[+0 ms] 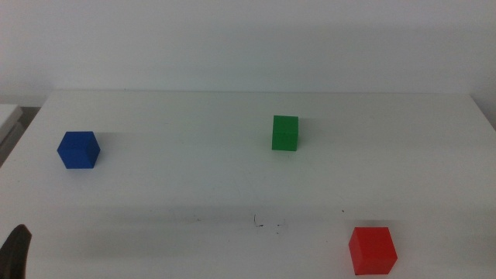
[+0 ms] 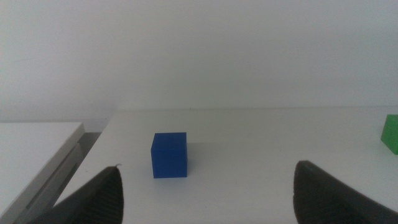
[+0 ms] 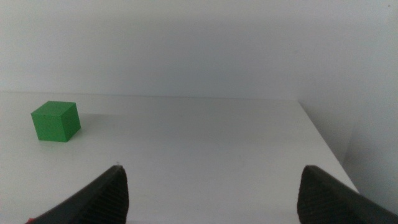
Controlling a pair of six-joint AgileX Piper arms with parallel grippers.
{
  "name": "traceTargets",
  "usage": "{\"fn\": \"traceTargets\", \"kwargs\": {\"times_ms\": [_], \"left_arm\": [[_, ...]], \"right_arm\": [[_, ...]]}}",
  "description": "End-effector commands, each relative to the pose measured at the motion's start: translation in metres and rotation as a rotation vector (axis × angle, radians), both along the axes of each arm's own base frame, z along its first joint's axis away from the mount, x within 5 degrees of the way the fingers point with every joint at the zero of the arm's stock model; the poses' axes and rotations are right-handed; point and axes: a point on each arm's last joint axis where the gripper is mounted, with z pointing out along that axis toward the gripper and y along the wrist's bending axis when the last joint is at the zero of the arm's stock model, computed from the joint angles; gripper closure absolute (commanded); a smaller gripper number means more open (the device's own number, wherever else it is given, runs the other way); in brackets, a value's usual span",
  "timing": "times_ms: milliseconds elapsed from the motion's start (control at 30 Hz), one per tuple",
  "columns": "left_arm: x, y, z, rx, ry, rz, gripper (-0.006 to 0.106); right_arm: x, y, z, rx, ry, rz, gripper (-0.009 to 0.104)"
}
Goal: Stack red cubes first, then green, then blue cubes in a specific spot.
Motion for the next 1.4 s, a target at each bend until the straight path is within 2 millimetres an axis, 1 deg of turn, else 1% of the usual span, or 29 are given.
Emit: {"fn": "traceTargets", "kwargs": {"times_ms": [0, 167, 300, 367, 433, 500, 533, 600, 667, 700, 800, 867, 1200, 1367], "left_arm": [[0.0, 0.0, 0.001, -0.006, -0.015, 0.0, 0.007], [0.0, 0.0, 0.001, -0.006, -0.015, 0.0, 0.007], [0.0, 0.0, 0.001, -0.006, -0.015, 0.0, 0.007], [0.0, 0.0, 0.001, -0.006, -0.015, 0.0, 0.007], [0.0, 0.0, 0.001, -0.006, -0.015, 0.0, 0.007], [0.0, 0.0, 0.001, -0.006, -0.015, 0.0, 0.007], [0.0, 0.0, 0.001, -0.006, -0.015, 0.0, 0.007], [0.0, 0.0, 0.001, -0.006, -0.015, 0.0, 0.007], [0.0, 0.0, 0.001, -0.006, -0.015, 0.0, 0.007], [0.0, 0.0, 0.001, -0.006, -0.015, 0.0, 0.007], [0.0, 0.0, 0.001, -0.006, -0.015, 0.0, 0.007], [0.0, 0.0, 0.001, -0.006, -0.015, 0.0, 0.007], [0.0, 0.0, 0.001, -0.006, -0.015, 0.0, 0.007], [0.0, 0.0, 0.001, -0.006, -0.015, 0.0, 0.007]], "right_arm": [[0.0, 0.0, 0.0, 0.01, -0.013, -0.007, 0.002], [0.0, 0.0, 0.001, 0.027, -0.018, -0.006, 0.002], [0.0, 0.0, 0.003, 0.098, -0.032, -0.01, 0.002], [-0.002, 0.0, 0.02, 0.109, -0.074, -0.009, 0.002], [0.0, 0.0, 0.037, 0.111, -0.065, -0.008, 0.002], [0.005, 0.001, 0.058, 0.132, 0.009, -0.009, 0.002], [0.007, 0.001, 0.065, 0.147, 0.067, -0.008, 0.002], [0.015, 0.004, 0.084, 0.191, 0.216, 0.004, 0.002], [0.019, 0.008, 0.103, 0.225, 0.349, 0.026, 0.002], [0.02, 0.01, 0.109, 0.235, 0.438, 0.038, 0.002], [0.02, 0.012, 0.12, 0.221, 0.635, 0.049, 0.002], [0.02, 0.013, 0.125, 0.221, 0.691, 0.055, 0.002], [0.021, 0.021, 0.129, 0.309, 0.68, 0.115, 0.002], [0.02, 0.022, 0.129, 0.314, 0.684, 0.12, 0.002]]}}
